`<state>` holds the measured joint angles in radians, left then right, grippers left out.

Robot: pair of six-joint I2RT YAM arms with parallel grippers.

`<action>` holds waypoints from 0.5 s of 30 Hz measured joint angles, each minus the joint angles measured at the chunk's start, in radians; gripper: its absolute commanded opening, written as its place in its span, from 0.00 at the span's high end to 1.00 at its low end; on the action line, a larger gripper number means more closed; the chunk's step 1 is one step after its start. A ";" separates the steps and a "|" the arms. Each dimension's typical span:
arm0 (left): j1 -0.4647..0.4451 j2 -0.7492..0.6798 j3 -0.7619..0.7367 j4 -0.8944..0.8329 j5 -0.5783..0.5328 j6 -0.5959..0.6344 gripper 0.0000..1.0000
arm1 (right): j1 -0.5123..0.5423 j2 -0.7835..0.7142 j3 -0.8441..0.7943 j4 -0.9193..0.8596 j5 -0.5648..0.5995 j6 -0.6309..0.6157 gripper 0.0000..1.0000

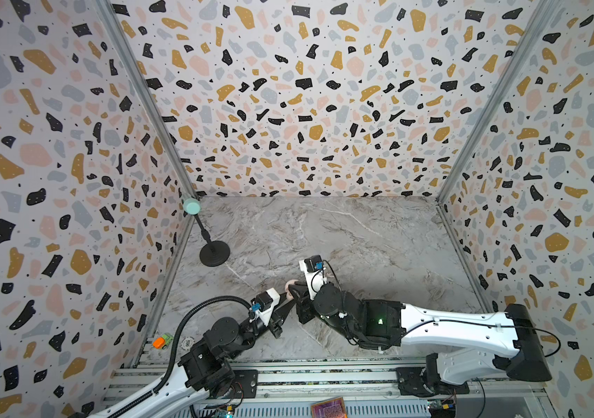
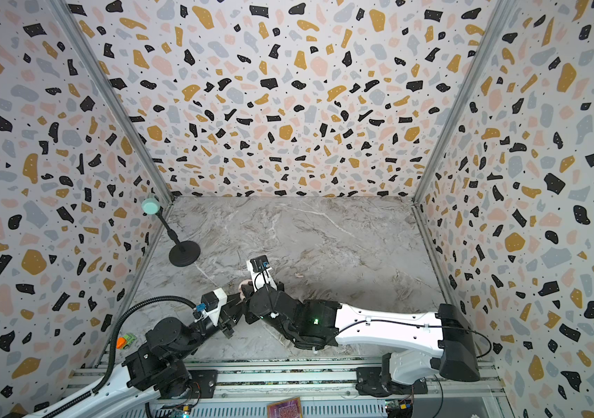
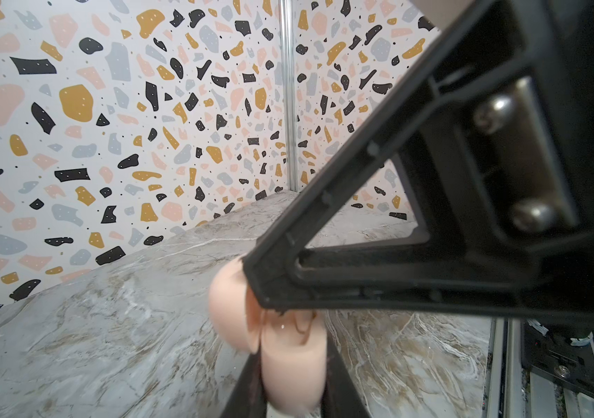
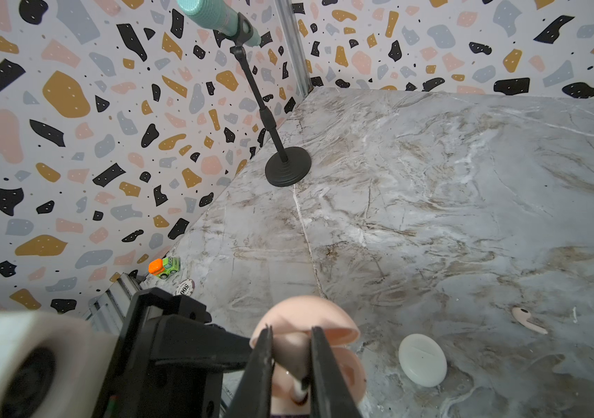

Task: Insert the wireless bluetooth earbuds into the charging case
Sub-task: 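Lower the pink earbud into the open pink case held by the left gripper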

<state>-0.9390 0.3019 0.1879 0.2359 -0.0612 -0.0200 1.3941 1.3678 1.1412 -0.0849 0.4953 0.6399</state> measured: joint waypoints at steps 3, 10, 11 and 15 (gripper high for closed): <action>0.002 -0.001 0.000 -0.002 0.000 0.000 1.00 | 0.000 0.000 -0.005 0.009 0.000 -0.002 1.00; 0.002 -0.002 0.000 -0.005 0.000 -0.001 1.00 | 0.002 0.000 -0.007 0.011 -0.001 -0.007 1.00; 0.002 -0.002 0.000 -0.005 0.000 -0.001 1.00 | 0.002 0.000 -0.007 0.011 -0.001 -0.008 1.00; 0.002 -0.003 0.000 -0.005 0.000 -0.002 1.00 | 0.002 0.000 -0.007 0.013 -0.003 -0.013 1.00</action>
<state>-0.9367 0.2989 0.1879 0.2310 -0.0608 -0.0216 1.3964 1.3678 1.1339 -0.0719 0.4923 0.6273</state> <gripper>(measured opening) 0.233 0.177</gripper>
